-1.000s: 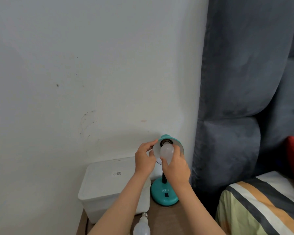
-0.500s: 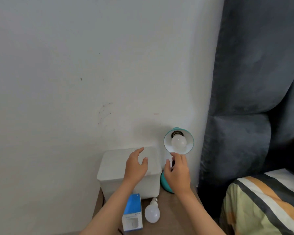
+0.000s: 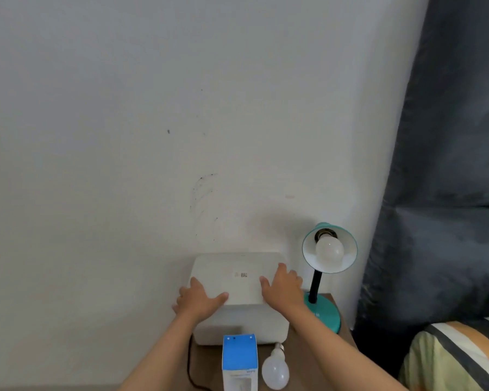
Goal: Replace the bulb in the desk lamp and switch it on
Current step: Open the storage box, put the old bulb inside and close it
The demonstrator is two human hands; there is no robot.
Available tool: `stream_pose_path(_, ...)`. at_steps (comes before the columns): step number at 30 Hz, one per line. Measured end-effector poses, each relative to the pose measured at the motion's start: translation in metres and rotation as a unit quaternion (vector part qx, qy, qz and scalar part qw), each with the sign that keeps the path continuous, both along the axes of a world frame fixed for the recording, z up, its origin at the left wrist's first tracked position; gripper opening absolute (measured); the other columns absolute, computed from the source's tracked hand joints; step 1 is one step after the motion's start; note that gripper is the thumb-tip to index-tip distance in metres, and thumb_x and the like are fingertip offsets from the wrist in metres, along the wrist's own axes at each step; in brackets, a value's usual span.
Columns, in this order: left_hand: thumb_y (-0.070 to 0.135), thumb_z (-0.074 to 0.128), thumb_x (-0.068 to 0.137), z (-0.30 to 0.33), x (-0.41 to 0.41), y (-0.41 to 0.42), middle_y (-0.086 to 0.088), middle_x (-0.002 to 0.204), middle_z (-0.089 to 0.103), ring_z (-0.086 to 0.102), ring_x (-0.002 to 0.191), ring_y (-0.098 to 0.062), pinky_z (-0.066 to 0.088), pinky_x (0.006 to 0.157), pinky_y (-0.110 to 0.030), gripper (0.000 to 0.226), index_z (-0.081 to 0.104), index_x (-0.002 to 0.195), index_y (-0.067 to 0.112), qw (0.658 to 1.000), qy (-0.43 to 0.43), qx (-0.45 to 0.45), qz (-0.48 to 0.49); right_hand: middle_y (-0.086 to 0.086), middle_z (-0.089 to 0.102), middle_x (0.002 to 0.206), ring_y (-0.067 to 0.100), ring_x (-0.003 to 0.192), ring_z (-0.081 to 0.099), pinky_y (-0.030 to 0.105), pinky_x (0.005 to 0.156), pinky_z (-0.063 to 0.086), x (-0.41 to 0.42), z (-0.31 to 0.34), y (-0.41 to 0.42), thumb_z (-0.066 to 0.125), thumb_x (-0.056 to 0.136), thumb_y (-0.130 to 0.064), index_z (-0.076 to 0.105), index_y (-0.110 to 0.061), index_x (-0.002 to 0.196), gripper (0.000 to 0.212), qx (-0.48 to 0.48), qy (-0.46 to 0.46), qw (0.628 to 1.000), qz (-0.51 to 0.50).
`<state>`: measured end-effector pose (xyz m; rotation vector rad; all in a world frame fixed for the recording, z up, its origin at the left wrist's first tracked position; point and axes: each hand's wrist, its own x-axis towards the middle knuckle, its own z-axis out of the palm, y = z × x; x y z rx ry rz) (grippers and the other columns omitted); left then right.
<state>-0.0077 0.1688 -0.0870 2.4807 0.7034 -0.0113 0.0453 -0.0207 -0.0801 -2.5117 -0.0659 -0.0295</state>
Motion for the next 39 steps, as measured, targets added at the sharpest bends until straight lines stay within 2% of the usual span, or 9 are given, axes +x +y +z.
stream_pose_path(4,0.074,0.061,0.064,-0.005,0.010,0.004,-0.019,0.147,0.021,0.030,0.132,-0.039,0.028,0.108,-0.050,0.117,0.001,0.146,0.015,1.000,-0.016,-0.007,-0.006,0.019,0.044,0.127,0.034,0.116,0.043,0.043,0.091,0.042,0.012,-0.008,0.008,0.041,0.090,-0.049,0.036,-0.009,0.127,0.055,-0.032,0.009,0.999,-0.025)
stream_pose_path(7,0.077,0.061,0.059,-0.014,0.009,0.009,-0.018,0.144,0.028,0.033,0.129,-0.038,0.033,0.106,-0.050,0.118,0.009,0.145,0.015,0.998,-0.060,-0.003,-0.006,0.018,0.049,0.120,0.033,0.109,0.049,0.041,0.085,0.045,0.013,-0.016,0.010,0.044,0.086,-0.051,0.040,-0.010,0.123,0.055,-0.024,-0.020,0.998,-0.053)
stream_pose_path(12,0.073,0.066,0.059,-0.023,0.005,0.010,-0.018,0.136,0.035,0.035,0.125,-0.036,0.038,0.104,-0.046,0.110,0.024,0.140,0.013,0.991,-0.133,-0.030,0.003,0.018,0.046,0.120,0.033,0.112,0.043,0.041,0.085,0.044,0.017,-0.021,0.009,0.048,0.084,-0.054,0.040,-0.011,0.126,0.060,-0.030,-0.042,0.997,-0.056)
stream_pose_path(18,0.063,0.070,0.064,-0.027,-0.001,0.004,-0.014,0.143,0.025,0.026,0.132,-0.032,0.034,0.107,-0.044,0.110,0.013,0.146,0.015,0.979,-0.197,-0.058,0.011,0.019,0.041,0.129,0.032,0.118,0.038,0.042,0.087,0.045,0.017,-0.028,0.009,0.052,0.081,-0.055,0.036,-0.015,0.135,0.069,-0.003,-0.103,0.993,-0.066)
stream_pose_path(22,0.060,0.071,0.065,-0.028,-0.004,0.001,-0.011,0.145,0.022,0.024,0.133,-0.030,0.033,0.107,-0.044,0.110,0.010,0.146,0.017,0.971,-0.228,-0.063,0.015,0.020,0.043,0.129,0.035,0.116,0.041,0.044,0.082,0.049,0.013,-0.032,0.010,0.057,0.079,-0.051,0.040,-0.016,0.134,0.068,0.021,-0.173,0.982,-0.072)
stream_pose_path(25,0.057,0.072,0.066,-0.028,-0.006,-0.001,-0.011,0.145,0.022,0.024,0.133,-0.030,0.034,0.106,-0.044,0.109,0.011,0.146,0.017,0.968,-0.240,-0.064,0.018,0.020,0.044,0.128,0.035,0.115,0.043,0.044,0.080,0.050,0.012,-0.033,0.010,0.058,0.079,-0.050,0.041,-0.016,0.134,0.067,0.024,-0.192,0.978,-0.074)
stream_pose_path(28,0.057,0.072,0.066,-0.023,-0.008,-0.002,-0.011,0.145,0.023,0.024,0.133,-0.030,0.034,0.106,-0.043,0.108,0.012,0.146,0.016,0.969,-0.235,-0.071,0.020,0.021,0.043,0.130,0.036,0.117,0.042,0.045,0.084,0.048,0.010,-0.031,0.011,0.057,0.080,-0.050,0.041,-0.016,0.135,0.067,0.024,-0.180,0.981,-0.072)
stream_pose_path(33,0.050,0.075,0.067,-0.003,-0.013,-0.003,-0.013,0.142,0.023,0.021,0.133,-0.031,0.031,0.108,-0.043,0.109,0.010,0.146,0.013,0.973,-0.211,-0.089,0.004,0.022,0.033,0.138,0.037,0.125,0.032,0.047,0.101,0.034,0.003,-0.016,0.009,0.049,0.086,-0.052,0.029,-0.017,0.141,0.069,0.003,-0.112,0.992,-0.054)
stream_pose_path(39,0.046,0.081,0.060,0.029,-0.045,-0.009,-0.012,0.140,0.027,0.028,0.131,-0.030,0.035,0.105,-0.042,0.115,0.012,0.146,0.015,0.966,-0.241,-0.087,0.027,0.023,0.029,0.139,0.037,0.128,0.026,0.045,0.105,0.030,-0.035,0.007,-0.004,0.047,0.088,-0.050,0.022,-0.016,0.144,0.070,0.054,-0.110,0.992,-0.028)
